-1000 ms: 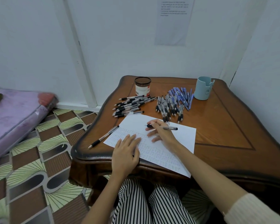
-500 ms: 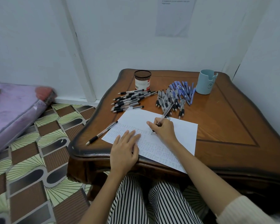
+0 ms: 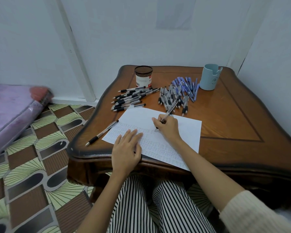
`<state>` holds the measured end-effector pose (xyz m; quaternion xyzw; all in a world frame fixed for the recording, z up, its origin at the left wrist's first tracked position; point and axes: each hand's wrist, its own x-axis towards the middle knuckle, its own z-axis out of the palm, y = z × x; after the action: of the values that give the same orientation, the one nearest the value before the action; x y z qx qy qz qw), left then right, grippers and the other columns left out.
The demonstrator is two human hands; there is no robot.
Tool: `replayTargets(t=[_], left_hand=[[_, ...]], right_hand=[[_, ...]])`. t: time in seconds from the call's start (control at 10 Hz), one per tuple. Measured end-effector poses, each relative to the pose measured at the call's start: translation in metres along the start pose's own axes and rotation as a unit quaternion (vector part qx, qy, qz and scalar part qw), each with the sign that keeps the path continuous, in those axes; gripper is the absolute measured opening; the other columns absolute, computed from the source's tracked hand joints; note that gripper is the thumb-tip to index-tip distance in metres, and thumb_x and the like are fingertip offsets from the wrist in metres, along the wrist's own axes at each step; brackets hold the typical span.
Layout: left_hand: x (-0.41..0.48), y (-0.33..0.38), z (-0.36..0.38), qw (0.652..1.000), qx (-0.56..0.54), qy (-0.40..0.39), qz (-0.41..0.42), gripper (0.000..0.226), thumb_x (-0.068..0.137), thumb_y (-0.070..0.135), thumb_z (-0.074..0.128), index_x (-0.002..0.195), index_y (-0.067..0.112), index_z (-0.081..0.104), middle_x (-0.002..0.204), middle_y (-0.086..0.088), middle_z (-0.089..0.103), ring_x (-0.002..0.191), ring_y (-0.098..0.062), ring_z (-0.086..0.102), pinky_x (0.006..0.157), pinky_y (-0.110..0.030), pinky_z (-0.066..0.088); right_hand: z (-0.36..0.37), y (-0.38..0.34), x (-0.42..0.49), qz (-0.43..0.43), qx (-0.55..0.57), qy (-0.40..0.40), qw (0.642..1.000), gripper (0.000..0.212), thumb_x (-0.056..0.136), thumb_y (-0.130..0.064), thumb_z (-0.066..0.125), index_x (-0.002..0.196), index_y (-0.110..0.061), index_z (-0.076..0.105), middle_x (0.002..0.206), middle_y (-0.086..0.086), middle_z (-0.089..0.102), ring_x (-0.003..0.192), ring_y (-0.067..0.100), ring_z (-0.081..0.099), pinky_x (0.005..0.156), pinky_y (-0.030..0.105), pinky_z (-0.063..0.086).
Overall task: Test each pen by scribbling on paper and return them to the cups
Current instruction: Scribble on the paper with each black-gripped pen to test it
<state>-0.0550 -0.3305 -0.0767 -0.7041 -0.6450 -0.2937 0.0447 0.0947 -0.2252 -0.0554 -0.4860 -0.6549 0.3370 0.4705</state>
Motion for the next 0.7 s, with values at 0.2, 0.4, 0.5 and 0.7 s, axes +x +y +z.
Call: replayTargets(t=[0.2,0.4,0.5,0.7], left_hand=[[0.0001,0.0001,-0.0002,1.000,0.001,0.000,0.001,0.046,0.087,0.031,0.034,0.118,0.019,0.066,0.126,-0.001,0.062,0.123,-0.022,0.053,0.103,-0.044,0.038],[0.0000,0.0006,0.0001,1.000,0.000,0.005,-0.002,0.046,0.087,0.031,0.034,0.118,0.019,0.066,0.126,-0.001,0.062,0.123,-0.021,0.053,0.103,-0.043,0.037],[-0.0003,0.0007,0.0006,1.000,0.002,0.004,-0.003,0.046,0.087,0.031,0.034,0.118,0.020,0.066,0.126,0.000,0.062,0.124,-0.021,0.053,0.104,-0.042,0.036],[-0.0003,0.0007,0.0000,1.000,0.004,0.005,-0.003,0.046,0.087,0.031,0.034,0.118,0.020,0.066,0.126,0.000,0.062,0.124,-0.020,0.052,0.104,-0.041,0.036]], right_hand=[[0.0002,0.0005,0.0004,0.007,-0.001,-0.012,1.000,0.049,0.086,-0.015,0.066,0.047,-0.021,0.036,0.044,-0.008,0.036,0.049,0.010,0.035,0.054,0.027,0.029],[0.0003,-0.0002,0.0002,-0.002,-0.015,0.001,1.000,0.049,0.086,-0.015,0.063,0.048,-0.020,0.033,0.045,-0.009,0.034,0.048,0.009,0.033,0.054,0.028,0.028],[0.0001,-0.0005,0.0004,-0.002,-0.015,0.001,1.000,0.049,0.086,-0.013,0.061,0.049,-0.021,0.030,0.046,-0.008,0.031,0.050,0.010,0.031,0.057,0.029,0.027],[0.0003,-0.0009,-0.0006,-0.027,-0.034,0.009,0.999,0.049,0.086,-0.017,0.064,0.049,-0.020,0.033,0.045,-0.006,0.035,0.051,0.013,0.038,0.054,0.029,0.029]])
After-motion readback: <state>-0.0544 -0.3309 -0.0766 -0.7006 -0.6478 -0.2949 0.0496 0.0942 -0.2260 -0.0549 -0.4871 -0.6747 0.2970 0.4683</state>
